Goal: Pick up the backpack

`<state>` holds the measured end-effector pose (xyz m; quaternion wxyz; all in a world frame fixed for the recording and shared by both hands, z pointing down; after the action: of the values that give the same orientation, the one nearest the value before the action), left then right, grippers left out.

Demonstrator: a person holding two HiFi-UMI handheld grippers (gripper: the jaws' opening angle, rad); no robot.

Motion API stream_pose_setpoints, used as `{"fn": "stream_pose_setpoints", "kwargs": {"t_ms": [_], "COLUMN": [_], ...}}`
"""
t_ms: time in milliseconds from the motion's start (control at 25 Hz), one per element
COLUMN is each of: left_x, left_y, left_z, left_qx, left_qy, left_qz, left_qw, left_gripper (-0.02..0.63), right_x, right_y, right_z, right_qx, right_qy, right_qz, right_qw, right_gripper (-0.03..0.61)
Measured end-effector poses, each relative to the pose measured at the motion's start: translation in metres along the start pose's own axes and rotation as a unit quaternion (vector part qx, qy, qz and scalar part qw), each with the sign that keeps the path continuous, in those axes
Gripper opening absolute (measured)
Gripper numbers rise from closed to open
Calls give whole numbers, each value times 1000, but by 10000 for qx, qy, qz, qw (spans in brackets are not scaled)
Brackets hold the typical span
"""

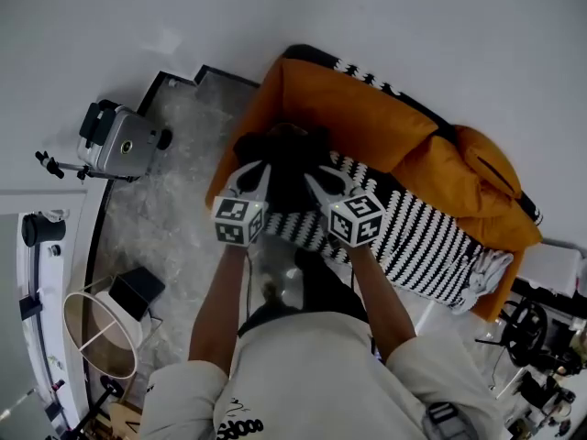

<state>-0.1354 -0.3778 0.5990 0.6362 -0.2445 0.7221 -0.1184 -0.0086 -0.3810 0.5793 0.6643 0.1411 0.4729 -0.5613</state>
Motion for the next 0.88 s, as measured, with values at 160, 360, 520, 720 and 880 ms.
{"fn": "stream_pose_setpoints", "kwargs": {"t_ms": [160,360,520,720,880], "left_x": [19,44,61,80,89], "left_y": [24,56,87,127,164], "left_z": [-1,3,6,8,11], "left_qx": [38,56,43,21,16], "left_qy": [-142,-314,-409,-471,-536], "left_qz": [347,661,933,1298,1565], "left_qw": [9993,9973,9948,9904,9862], "left_gripper": [20,20,20,20,20], "right_x": [12,31,42,52,56], "right_y": [8,22,33,49,63], "right_z": [-25,-58,-91,-135,-170], "right_qx": [-3,-77,-221,-265,-265], "right_qy": [-31,278,476,764,920], "right_qz": [241,279,365,558,771], "right_qw": [9997,9992,9980,9952,9924], "right_gripper": [63,63,63,63,63]}}
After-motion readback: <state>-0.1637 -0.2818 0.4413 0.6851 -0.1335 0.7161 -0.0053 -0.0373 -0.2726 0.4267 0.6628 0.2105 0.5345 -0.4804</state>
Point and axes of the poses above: the fingertips, and each gripper's own axes: y backward along the fingers, z to its right, x out of its top, the point moved 3 cm from there along y, backward along the fingers, and after that the axes turned 14 degrees about x, right-handed, at the moved point
